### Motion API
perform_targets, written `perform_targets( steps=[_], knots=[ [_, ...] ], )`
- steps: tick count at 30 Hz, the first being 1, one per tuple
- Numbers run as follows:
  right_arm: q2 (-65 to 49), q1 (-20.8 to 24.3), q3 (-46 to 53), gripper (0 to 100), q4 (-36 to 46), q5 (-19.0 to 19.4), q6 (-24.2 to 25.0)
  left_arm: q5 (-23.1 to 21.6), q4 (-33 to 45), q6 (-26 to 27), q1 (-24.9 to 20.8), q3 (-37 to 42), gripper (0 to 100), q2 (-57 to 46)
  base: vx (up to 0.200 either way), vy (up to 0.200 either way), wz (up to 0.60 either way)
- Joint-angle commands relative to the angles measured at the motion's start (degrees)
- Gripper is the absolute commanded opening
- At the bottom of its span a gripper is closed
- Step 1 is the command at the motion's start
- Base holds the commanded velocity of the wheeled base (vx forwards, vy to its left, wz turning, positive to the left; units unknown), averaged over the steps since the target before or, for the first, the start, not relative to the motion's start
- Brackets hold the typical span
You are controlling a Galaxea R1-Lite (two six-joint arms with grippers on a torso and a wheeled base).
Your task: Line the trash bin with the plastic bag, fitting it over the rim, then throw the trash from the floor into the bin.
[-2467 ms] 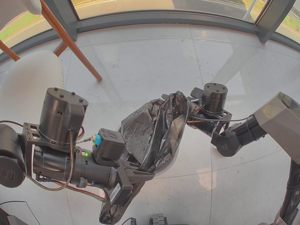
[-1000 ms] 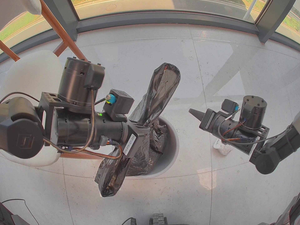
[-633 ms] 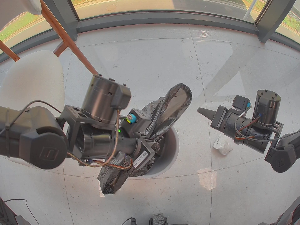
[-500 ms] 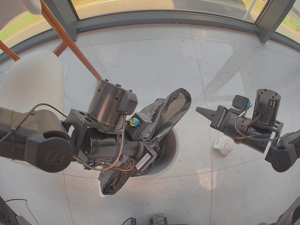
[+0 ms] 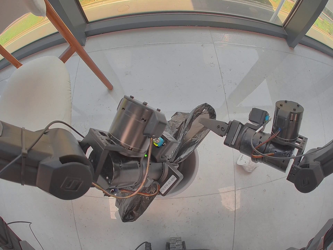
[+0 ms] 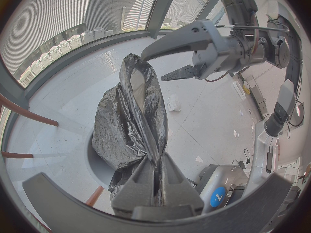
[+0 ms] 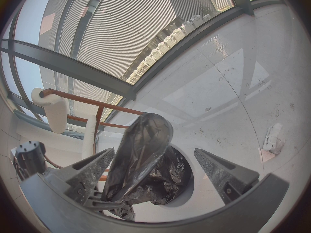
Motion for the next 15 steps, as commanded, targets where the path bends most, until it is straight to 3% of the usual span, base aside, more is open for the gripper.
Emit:
perform_targets(
  steps=[1, 15],
  knots=[
    [4.05, 0.07, -2.01, 100, -0.20, -1.13, -0.01, -0.01, -0.06, -0.18, -0.18, 0.22, 0, -0.01, 0.000, 0.000, 0.00],
    [9.50, 1.56, -7.19, 100, 0.15, -5.00, 0.08, -0.01, -0.86, -0.53, 0.09, 0.04, 0, -0.18, 0.000, 0.000, 0.00]
  ],
)
